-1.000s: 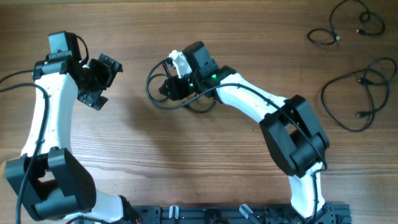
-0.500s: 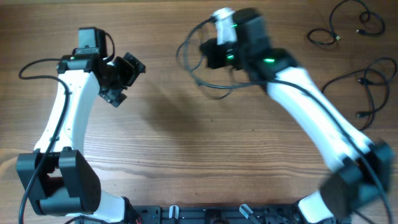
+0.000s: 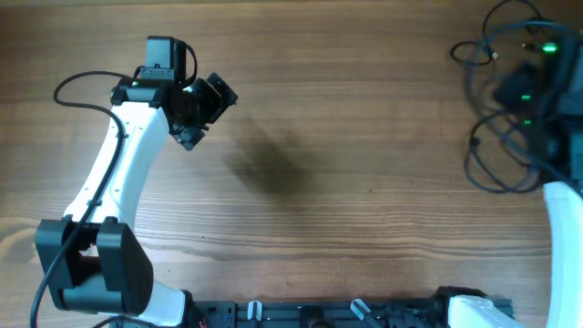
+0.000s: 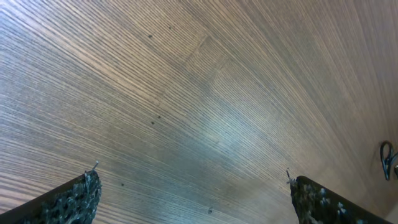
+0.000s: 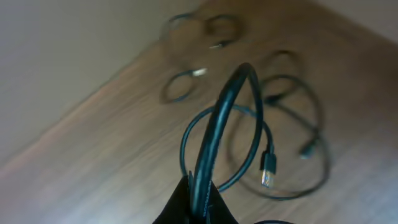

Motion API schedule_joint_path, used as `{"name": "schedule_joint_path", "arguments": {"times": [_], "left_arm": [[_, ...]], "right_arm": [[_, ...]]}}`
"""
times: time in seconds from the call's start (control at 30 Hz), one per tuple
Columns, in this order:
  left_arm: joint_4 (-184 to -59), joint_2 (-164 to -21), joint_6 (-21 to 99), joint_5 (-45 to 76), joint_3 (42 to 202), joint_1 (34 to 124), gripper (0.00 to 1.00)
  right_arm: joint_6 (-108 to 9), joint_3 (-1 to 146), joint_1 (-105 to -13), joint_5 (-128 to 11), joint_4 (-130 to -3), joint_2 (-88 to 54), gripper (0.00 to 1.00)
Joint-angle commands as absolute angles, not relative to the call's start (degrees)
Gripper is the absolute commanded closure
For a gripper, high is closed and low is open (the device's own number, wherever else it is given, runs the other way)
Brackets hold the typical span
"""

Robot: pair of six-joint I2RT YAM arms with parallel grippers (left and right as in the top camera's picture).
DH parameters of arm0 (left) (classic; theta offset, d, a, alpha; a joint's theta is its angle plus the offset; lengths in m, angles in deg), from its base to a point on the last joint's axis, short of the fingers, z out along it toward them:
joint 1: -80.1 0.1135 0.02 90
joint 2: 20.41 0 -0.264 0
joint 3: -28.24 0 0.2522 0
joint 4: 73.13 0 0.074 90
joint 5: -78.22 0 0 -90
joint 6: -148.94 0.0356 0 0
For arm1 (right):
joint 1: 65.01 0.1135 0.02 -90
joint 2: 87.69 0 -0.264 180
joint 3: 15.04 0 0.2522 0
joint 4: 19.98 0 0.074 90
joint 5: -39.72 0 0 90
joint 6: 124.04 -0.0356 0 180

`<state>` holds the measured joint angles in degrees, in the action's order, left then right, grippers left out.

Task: Untangle cables

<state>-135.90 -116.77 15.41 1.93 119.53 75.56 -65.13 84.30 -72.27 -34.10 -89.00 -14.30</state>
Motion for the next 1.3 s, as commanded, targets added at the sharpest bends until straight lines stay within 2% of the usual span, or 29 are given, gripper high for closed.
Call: {"name": "schedule_joint_path", "arguments": {"times": [0.0, 0.07, 0.2, 0.27, 0.47, 0.77, 0.8, 0.83, 0.87, 0.9, 1.0, 1.27], "left_arm": [[-135.8, -117.3, 16.5, 1.0, 119.6, 75.3, 0.00], [-135.8, -117.3, 16.5, 1.0, 119.6, 75.2, 0.00], [-135.8, -117.3, 16.5, 1.0, 119.6, 75.0, 0.00], [-135.8, -117.3, 16.5, 1.0, 119.6, 75.0, 0.00], [-135.8, -117.3, 16.5, 1.0, 119.6, 75.0, 0.00], [-136.0, -117.3, 16.5, 1.0, 119.6, 75.0, 0.00], [-136.0, -117.3, 16.5, 1.0, 119.6, 75.0, 0.00], [-135.9, -117.3, 16.5, 1.0, 119.6, 75.0, 0.00], [-135.9, -117.3, 16.5, 1.0, 119.6, 75.0, 0.00], [-136.0, -117.3, 16.5, 1.0, 119.6, 75.0, 0.00], [-136.0, -117.3, 16.5, 1.0, 119.6, 75.0, 0.00], [-136.0, -117.3, 16.5, 1.0, 119.6, 75.0, 0.00]], "right_arm": [[-69.0, 83.4, -81.1, -32.3, -89.0, -12.4, 0.96], [-71.6, 83.4, -85.9, -30.2, -88.9, -10.7, 0.96], [-89.2, 83.4, -96.9, -29.1, -92.6, -5.4, 0.96], [-92.9, 83.4, -99.8, -29.1, -94.2, -3.0, 0.96], [-94.6, 83.4, -105.9, -29.1, -91.7, 7.4, 0.96], [-92.9, 83.4, -107.8, -28.0, -87.1, 8.0, 0.94], [-91.3, 83.4, -107.8, -28.0, -87.1, 8.0, 0.67], [-89.7, 83.4, -107.8, -28.3, -87.3, 8.0, 0.31], [-87.6, 83.4, -107.8, -29.2, -87.3, 8.0, 0.08], [-85.9, 83.4, -107.8, -30.5, -87.3, 8.0, 0.00], [-79.8, 83.4, -107.8, -37.9, -87.4, 8.0, 0.00], [-58.7, 83.4, -103.3, -70.5, -86.0, 5.1, 0.00]]}}
